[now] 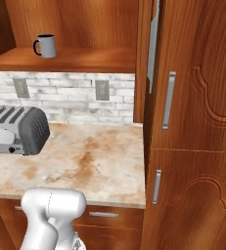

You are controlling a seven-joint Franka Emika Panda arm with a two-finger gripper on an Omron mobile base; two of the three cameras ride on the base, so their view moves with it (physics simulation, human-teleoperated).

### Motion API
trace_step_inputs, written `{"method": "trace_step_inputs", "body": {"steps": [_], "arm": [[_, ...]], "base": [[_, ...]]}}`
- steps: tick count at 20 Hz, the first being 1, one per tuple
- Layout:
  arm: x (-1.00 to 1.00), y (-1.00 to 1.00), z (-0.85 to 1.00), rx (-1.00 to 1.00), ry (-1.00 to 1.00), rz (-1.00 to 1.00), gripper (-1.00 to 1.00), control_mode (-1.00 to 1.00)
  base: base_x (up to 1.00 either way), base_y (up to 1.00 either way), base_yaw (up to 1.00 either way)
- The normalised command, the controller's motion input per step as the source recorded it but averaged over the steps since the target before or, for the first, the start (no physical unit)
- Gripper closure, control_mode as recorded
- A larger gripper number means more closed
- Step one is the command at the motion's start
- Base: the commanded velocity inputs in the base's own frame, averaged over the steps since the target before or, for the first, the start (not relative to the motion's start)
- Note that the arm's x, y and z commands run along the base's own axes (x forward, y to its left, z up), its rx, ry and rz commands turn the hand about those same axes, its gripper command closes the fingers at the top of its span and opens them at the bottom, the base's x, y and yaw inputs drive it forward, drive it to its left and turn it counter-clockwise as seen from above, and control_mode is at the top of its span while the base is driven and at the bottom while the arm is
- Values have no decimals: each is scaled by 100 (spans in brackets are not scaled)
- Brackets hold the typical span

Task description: Open the cabinet directly in front. Then move the liquor and the mug to the dining counter with the candle on it.

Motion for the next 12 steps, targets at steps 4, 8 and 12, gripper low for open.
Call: {"method": "trace_step_inputs", "body": {"steps": [4,8,12], "arm": [[0,0,0,0,0,0,-100,100],[0,7,45,0,-15,0,-100,-100],[0,4,100,-2,-30,0,-100,-100]], "base": [[0,0,0],[0,0,0],[0,0,0]]}}
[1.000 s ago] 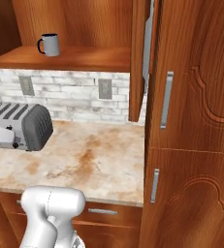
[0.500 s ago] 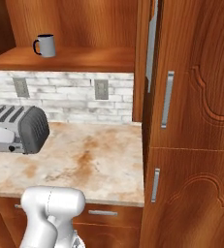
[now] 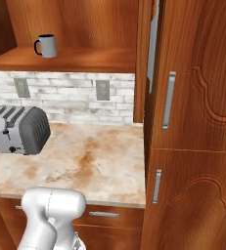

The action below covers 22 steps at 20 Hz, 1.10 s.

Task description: Open the cabinet directly in front. Then move the liquor and the mug to the dining counter with the candle on it.

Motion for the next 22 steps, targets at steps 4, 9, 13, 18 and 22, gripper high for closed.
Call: {"method": "trace_step_inputs", "body": {"steps": [4,9,13,18,22], "arm": [[1,0,97,0,-17,0,-100,-100],[3,0,97,1,-15,0,-100,-100],[9,0,67,5,-13,1,-100,-100],[0,-5,15,16,-16,20,-100,-100],[8,-26,0,34,-10,30,-100,-100]], "base": [[0,0,0],[0,0,0],[0,0,0],[0,0,0],[0,0,0]]}}
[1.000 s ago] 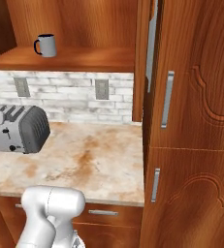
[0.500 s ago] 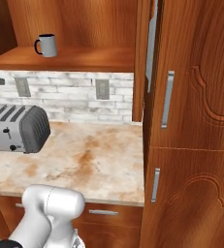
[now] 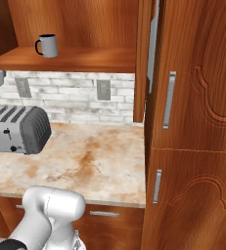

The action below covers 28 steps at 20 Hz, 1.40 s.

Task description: Open the cabinet directly in front. Then move the liquor and the mug to the dining counter with the candle on it.

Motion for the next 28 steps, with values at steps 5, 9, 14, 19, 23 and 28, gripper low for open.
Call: {"method": "trace_step_inputs", "body": {"steps": [5,9,14,19,23,28], "arm": [[1,-11,0,18,-9,18,-100,-100],[22,24,3,-6,0,0,-100,-100],[29,42,15,-12,1,1,-100,-100],[13,18,6,-5,11,2,-100,-100],[29,3,0,0,27,6,-100,-100],[37,5,0,-7,7,1,-100,-100]], "base": [[0,0,0],[0,0,0],[0,0,0],[0,0,0],[0,0,0],[0,0,0]]}}
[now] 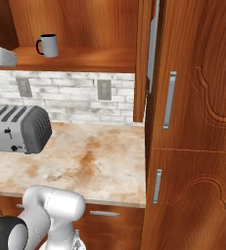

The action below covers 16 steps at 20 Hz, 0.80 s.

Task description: Open the cabinet directly in front. Then move the liquor and the mug to the dining counter with the candle on it.

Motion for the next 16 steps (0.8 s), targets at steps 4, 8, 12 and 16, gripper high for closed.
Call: {"method": "trace_step_inputs", "body": {"steps": [4,8,12,16], "arm": [[19,5,0,-11,-8,0,-100,-100],[36,10,0,-7,-8,0,-100,-100],[61,26,0,-2,-1,0,-100,-100],[63,29,0,0,0,0,-100,-100]], "base": [[0,0,0],[0,0,0],[0,0,0],[0,0,0]]}}
